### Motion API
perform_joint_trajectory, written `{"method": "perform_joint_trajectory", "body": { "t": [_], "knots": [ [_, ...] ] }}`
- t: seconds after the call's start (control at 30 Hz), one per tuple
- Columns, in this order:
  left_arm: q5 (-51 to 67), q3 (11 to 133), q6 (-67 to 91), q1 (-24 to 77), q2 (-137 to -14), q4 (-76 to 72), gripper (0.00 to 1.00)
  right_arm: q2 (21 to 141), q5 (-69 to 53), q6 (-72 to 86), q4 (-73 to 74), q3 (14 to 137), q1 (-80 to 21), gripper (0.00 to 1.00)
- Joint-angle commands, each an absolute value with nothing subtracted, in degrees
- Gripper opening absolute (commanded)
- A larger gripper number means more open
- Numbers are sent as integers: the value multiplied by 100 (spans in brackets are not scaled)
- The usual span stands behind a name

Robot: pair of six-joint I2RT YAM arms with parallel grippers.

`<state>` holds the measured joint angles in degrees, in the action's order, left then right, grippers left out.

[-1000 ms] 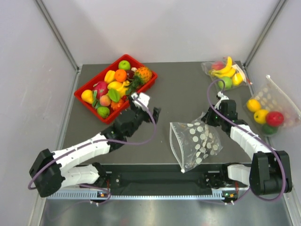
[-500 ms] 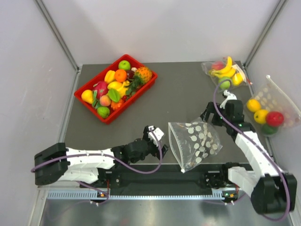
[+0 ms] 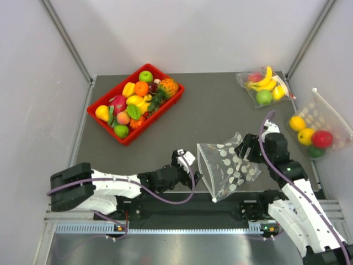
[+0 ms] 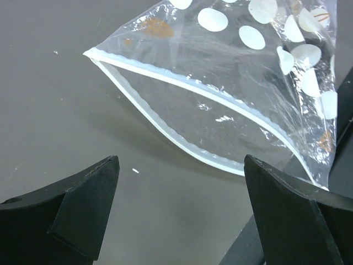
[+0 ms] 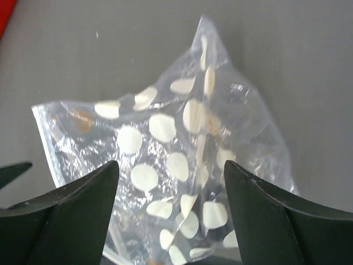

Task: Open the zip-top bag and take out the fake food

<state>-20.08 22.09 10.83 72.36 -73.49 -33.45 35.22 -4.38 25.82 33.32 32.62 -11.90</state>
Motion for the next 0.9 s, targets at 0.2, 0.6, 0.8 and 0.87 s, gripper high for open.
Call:
{"method": "perform_joint_trajectory", "body": {
  "t": [0.2, 0.6, 0.8, 0.87],
  "knots": [
    [-1600, 2435, 1424, 6619, -7462, -4131, 99, 3788, 1168, 3734, 4016, 3279, -2880, 76],
    [-1125, 2250, 1318, 6521, -7497, -4421, 99, 3910, 2153, 5308, 4518, 2848, -3928, 78],
    [-1046, 2136, 1310, 6521, -7479, -4447, 99, 4614, 2110, 5633, 4001, 2593, -4411, 67],
    [-757, 2066, 1283, 6521, -7541, -4578, 99, 4789, 2048, 5695, 3842, 2549, -4526, 51]
  ]
}}
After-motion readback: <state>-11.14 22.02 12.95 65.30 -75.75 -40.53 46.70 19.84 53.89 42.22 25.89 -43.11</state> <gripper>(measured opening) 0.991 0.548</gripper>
